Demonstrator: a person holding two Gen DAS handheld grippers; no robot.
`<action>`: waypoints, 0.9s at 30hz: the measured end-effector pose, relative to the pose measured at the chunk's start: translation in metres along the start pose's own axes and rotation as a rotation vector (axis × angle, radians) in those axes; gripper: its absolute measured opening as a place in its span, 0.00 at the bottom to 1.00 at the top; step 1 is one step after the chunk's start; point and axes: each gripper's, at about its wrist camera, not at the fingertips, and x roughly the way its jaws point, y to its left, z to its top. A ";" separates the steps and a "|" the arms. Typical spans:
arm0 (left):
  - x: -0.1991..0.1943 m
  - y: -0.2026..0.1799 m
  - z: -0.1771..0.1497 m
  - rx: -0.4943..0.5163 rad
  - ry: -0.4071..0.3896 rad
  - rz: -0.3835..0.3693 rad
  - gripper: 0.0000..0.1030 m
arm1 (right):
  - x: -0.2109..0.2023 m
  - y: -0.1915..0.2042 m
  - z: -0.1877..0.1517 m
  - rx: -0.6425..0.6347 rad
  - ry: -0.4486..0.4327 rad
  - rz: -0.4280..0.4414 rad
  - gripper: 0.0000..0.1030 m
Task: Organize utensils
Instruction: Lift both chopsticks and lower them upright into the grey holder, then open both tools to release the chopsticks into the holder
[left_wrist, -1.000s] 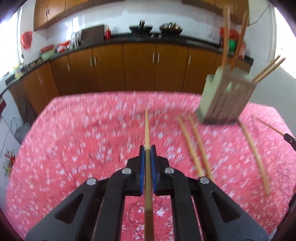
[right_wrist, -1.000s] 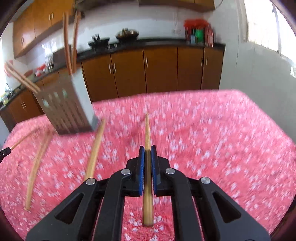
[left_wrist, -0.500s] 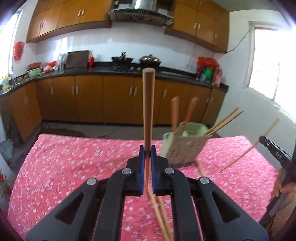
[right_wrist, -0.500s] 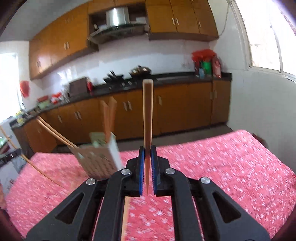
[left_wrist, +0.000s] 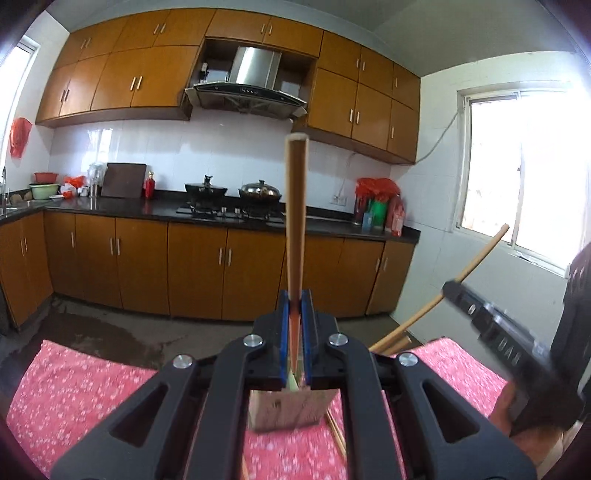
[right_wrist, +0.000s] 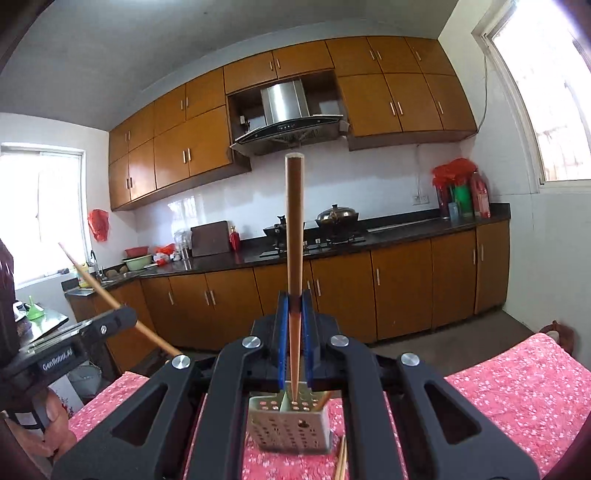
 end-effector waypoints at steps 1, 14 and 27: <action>0.008 0.000 0.000 -0.003 0.005 0.004 0.08 | 0.008 0.001 -0.003 -0.001 0.007 -0.001 0.08; 0.070 0.022 -0.030 -0.047 0.110 0.028 0.11 | 0.053 -0.001 -0.035 0.000 0.149 -0.001 0.13; -0.013 0.060 -0.023 -0.073 0.060 0.126 0.25 | -0.014 -0.037 -0.030 0.014 0.137 -0.122 0.20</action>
